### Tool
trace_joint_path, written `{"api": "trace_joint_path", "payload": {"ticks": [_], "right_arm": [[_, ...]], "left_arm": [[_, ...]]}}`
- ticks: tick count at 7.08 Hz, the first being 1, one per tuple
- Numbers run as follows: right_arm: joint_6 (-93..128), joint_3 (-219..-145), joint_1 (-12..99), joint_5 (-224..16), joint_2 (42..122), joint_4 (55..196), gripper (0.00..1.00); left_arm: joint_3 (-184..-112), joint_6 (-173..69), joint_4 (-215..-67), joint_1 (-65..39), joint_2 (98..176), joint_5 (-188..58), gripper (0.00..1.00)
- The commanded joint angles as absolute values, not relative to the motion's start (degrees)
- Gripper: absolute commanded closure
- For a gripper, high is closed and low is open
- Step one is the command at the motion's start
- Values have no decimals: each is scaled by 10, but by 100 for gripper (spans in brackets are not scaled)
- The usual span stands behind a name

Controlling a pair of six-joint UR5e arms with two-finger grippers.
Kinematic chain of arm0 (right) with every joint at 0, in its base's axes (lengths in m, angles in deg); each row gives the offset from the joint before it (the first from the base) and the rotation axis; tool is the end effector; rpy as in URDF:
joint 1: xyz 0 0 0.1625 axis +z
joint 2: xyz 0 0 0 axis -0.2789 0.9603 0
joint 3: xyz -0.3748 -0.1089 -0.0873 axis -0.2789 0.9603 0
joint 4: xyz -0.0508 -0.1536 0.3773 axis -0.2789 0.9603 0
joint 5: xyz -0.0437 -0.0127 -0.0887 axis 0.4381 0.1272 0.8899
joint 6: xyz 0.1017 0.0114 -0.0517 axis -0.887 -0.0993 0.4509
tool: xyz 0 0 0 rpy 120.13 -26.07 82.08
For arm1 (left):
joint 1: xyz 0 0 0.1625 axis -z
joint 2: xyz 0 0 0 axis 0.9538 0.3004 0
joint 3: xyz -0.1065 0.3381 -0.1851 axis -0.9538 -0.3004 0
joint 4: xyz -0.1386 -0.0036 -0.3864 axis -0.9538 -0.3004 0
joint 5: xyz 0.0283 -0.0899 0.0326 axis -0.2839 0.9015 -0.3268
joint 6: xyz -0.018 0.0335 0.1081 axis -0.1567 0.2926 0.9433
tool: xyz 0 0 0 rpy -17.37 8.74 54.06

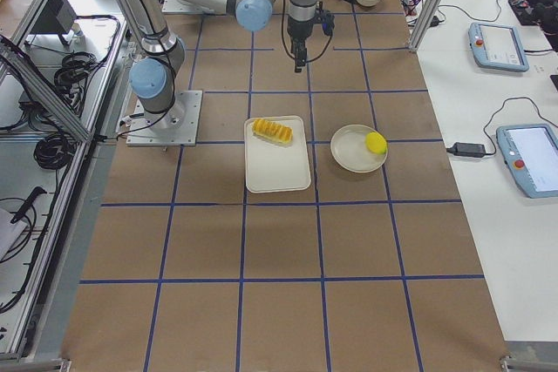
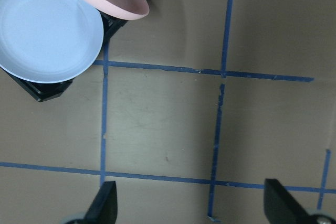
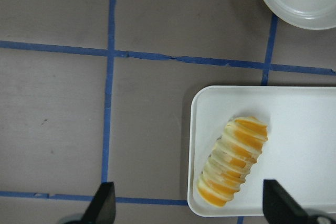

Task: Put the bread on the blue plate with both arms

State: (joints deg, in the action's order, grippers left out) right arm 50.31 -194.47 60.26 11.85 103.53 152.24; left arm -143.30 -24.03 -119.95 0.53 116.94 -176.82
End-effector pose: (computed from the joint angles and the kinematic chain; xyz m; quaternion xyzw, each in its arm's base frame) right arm 0.0145 -0.4827 0.3475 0.0249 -0.9992 -0.0201 0.0227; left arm 0.0133 -0.4981 0.4737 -0.0319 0.9994 0.0102 0.0004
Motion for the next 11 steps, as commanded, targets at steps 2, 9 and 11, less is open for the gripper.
{"api": "trace_joint_path", "payload": {"ticks": [2,9,11], "right_arm": [[504,-2084,520,101,1030,1677,5],[459,-2138,443,69,909,1774,10],[457,-2176,443,69,910,1815,12]], "left_arm": [[-1349,-83,-1175,-102,1314,-1766,3],[-1122,67,-1183,-188,1634,-1705,4],[-1151,63,-1189,-193,1642,-1692,6]]}}
